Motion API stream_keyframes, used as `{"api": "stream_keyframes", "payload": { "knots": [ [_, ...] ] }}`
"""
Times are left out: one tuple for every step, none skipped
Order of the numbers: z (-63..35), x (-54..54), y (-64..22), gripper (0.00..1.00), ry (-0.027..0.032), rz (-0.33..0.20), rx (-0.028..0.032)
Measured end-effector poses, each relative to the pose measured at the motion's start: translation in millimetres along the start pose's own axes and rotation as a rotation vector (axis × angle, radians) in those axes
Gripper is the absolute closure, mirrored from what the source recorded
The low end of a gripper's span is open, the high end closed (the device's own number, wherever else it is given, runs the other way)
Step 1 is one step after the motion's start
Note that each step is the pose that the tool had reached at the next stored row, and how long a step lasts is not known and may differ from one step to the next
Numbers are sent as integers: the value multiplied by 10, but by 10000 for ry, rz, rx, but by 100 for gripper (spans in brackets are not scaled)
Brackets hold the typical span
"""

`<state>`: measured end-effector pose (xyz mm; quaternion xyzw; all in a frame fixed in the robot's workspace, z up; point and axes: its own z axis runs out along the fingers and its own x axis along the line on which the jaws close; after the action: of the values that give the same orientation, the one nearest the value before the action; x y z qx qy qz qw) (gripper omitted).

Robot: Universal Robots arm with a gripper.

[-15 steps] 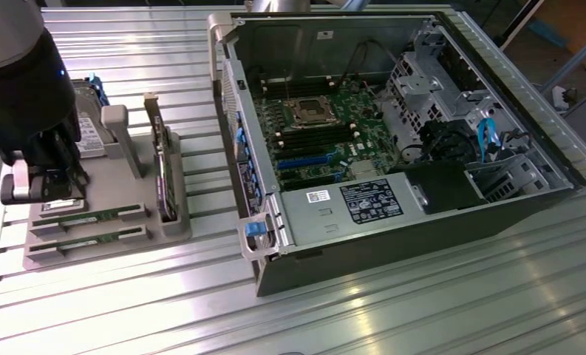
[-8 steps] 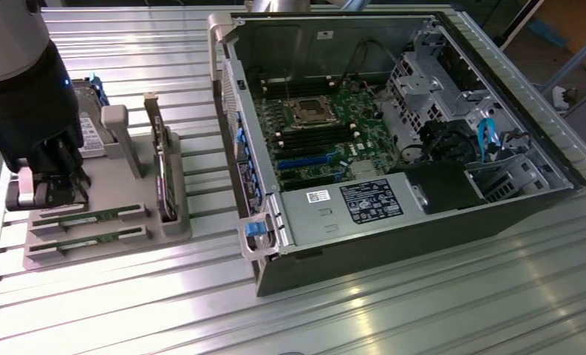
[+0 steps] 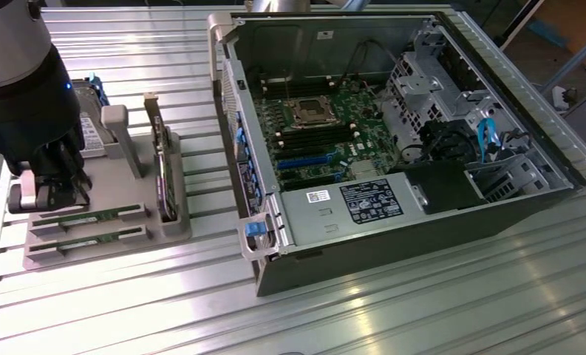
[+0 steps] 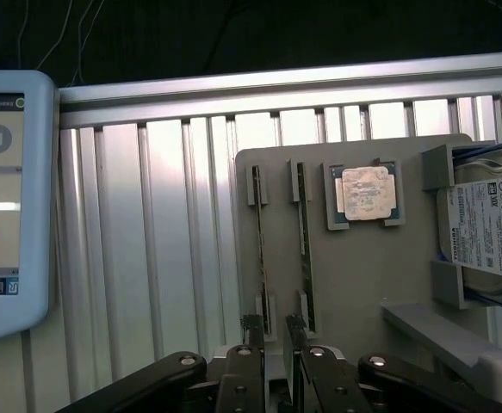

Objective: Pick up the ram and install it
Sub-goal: 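Pick up the ram and move it above insertion slot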

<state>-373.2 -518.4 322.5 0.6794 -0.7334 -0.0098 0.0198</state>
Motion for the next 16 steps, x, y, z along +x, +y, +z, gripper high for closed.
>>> {"api": "stream_keyframes", "payload": {
  "knots": [
    [0, 0, 0, 76, 0, 0, 1],
    [1, 0, 0, 76, -1, -2, 7],
    [1, 1, 1, 76, -1, -1, 13],
    [0, 1, 4, 76, -2, 0, 26],
    [0, 0, 6, 76, -3, 1, 37],
    [1, 0, 6, 76, -3, 0, 40],
    [1, 0, 6, 76, -3, 0, 41],
    [0, 1, 7, 76, -2, 0, 42],
    [0, 1, 7, 76, -2, -2, 44],
    [0, 1, 8, 76, -3, -9, 48],
    [0, 1, 8, 76, -2, -18, 52],
    [0, 1, 9, 76, -1, -23, 55],
    [0, 0, 12, 76, 12, -26, 64],
    [0, 1, 16, 76, 47, -26, 77],
    [0, 0, 19, 76, 70, -25, 88],
    [0, 1, 19, 76, 78, -25, 93]
  ]
}}
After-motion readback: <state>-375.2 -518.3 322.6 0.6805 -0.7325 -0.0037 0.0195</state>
